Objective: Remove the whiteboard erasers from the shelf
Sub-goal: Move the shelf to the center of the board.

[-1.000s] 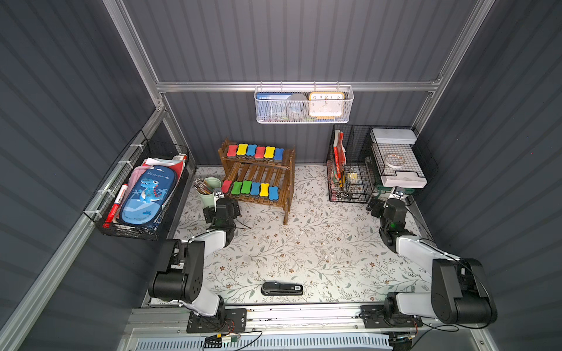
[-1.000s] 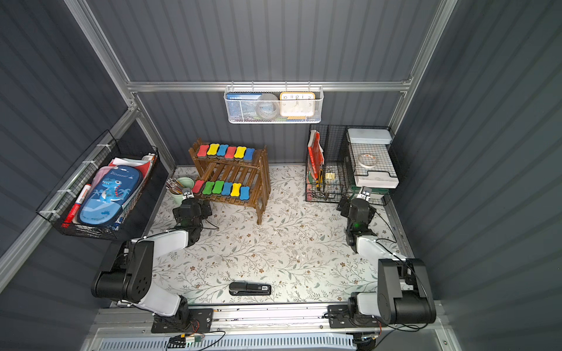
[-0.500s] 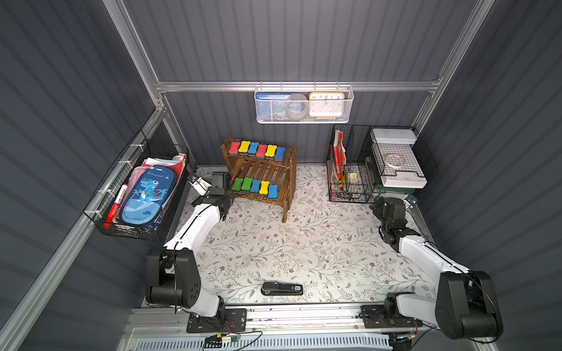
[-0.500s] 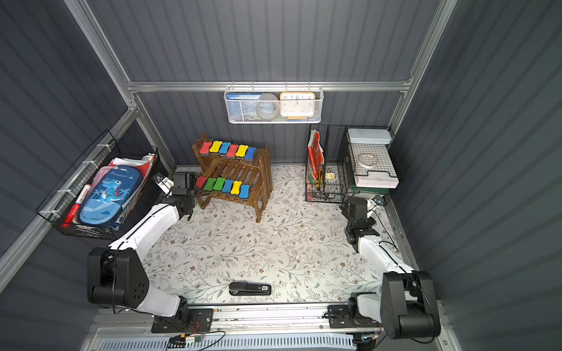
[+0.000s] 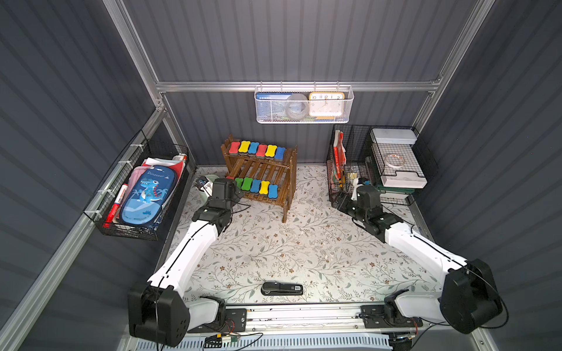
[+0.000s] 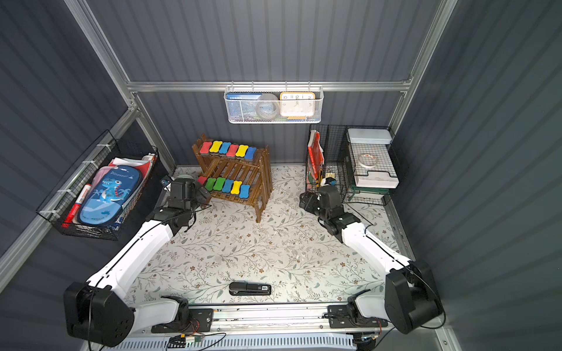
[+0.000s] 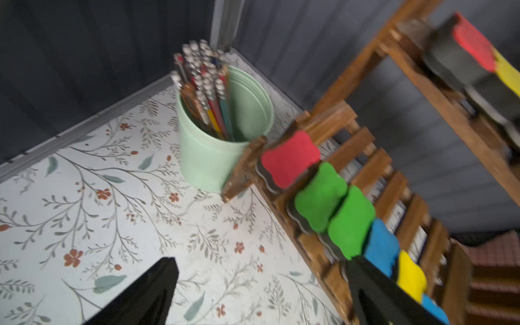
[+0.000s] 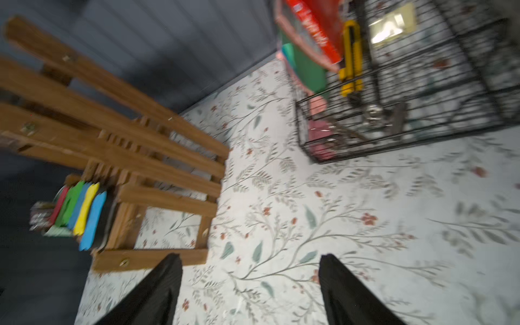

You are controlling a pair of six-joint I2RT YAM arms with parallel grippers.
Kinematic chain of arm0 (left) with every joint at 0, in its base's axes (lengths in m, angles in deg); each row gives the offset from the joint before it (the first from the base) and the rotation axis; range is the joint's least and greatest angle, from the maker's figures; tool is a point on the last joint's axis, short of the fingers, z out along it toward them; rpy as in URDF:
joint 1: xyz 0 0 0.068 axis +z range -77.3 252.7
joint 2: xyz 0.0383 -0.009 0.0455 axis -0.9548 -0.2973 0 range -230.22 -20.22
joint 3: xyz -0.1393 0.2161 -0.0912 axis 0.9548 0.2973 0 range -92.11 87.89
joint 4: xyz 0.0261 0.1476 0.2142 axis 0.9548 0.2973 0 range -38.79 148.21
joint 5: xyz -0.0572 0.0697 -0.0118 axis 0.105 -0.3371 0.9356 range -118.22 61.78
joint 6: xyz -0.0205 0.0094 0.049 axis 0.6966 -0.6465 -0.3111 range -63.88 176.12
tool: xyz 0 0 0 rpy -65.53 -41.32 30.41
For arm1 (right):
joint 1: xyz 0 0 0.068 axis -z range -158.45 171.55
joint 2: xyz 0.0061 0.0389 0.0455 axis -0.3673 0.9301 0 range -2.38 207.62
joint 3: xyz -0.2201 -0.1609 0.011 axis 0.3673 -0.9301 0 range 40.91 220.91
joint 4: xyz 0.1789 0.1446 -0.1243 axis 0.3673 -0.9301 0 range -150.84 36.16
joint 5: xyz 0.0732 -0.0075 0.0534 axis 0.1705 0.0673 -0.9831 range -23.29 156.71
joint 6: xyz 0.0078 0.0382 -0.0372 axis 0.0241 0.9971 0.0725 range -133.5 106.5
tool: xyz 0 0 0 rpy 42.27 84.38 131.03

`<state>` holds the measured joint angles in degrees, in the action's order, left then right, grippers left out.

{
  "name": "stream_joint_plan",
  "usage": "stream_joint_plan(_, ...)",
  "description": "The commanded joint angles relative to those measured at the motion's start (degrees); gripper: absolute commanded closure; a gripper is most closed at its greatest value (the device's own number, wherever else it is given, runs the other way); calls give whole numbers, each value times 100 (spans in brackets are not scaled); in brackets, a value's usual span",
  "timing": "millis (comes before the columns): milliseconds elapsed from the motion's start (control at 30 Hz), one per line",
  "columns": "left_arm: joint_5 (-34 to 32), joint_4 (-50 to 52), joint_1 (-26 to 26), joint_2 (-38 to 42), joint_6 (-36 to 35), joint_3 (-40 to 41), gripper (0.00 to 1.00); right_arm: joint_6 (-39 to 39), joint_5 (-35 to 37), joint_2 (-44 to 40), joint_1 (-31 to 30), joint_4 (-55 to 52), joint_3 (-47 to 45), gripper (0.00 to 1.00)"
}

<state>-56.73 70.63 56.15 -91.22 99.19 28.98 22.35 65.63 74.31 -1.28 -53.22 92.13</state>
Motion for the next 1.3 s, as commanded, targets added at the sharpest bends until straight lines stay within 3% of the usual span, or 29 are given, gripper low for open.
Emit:
stream_joint_plan(0, 375, 220, -199, 311, 11, 64, 1, -146, -351, 276, -449, 15, 491, 19)
stream_joint_plan(200, 1405, 449, -216, 360, -92, 66, 1, 114, -213, 1084, -1082, 126, 1303, 27)
stream_joint_plan(367, 1811, 480, -234, 624, -264, 210, 1, 416, -19, 1835, -1407, 17, 2083, 33)
stream_joint_plan(533, 1829, 719, -243, 763, -501, 127, 1, 578, 584, 2478, -1653, -887, 2995, 33)
stream_joint_plan(633, 1896, 718, -243, 823, -585, 159, 1, 751, 659, 2540, -1650, -573, 2928, 33)
stream_joint_plan(867, 1978, 725, -238, 827, -833, 179, 1, -339, 1133, 2465, -1670, -205, 3081, 33)
stream_joint_plan(1033, 2023, 774, -242, 676, -897, 103, 1, -162, 970, 2822, -1606, -680, 3486, 33)
stream_joint_plan(1167, 2034, 765, -243, 640, -906, 106, 1, -36, 1104, 3016, -1606, -635, 3609, 38)
stream_joint_plan(1267, 2016, 774, -243, 620, -923, 100, 1, 30, 1187, 3277, -1608, -988, 3996, 48)
